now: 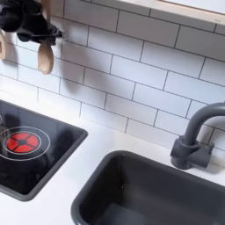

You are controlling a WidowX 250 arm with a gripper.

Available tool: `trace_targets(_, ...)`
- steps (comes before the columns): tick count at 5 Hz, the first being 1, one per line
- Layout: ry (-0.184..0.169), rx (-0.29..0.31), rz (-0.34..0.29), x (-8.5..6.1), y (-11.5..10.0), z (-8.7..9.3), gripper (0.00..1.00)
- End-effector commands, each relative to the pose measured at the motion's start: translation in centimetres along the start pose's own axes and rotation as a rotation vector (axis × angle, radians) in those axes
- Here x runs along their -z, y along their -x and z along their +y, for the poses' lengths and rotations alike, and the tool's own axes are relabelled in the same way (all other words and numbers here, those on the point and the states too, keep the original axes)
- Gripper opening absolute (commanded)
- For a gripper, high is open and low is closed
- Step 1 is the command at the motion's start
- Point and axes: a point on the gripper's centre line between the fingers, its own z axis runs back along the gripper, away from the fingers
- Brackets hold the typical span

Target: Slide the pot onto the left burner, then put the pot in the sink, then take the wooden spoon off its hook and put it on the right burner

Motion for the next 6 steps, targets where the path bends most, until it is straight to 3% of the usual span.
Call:
trace_targets(1, 0.02, 0.006, 0.01, -0.69, -0.03, -0.21, 0.0)
trace_targets(2, 0.026, 0.011, 0.019, -0.74, 0.32, -0.29, 0.0)
trace_targets(3, 0.024, 0.018, 0.009, -1.68, 0.11, -0.18, 0.0)
trace_targets(6, 0.035, 0.0, 0.027, -1.28, 0.09, -0.48, 0.0)
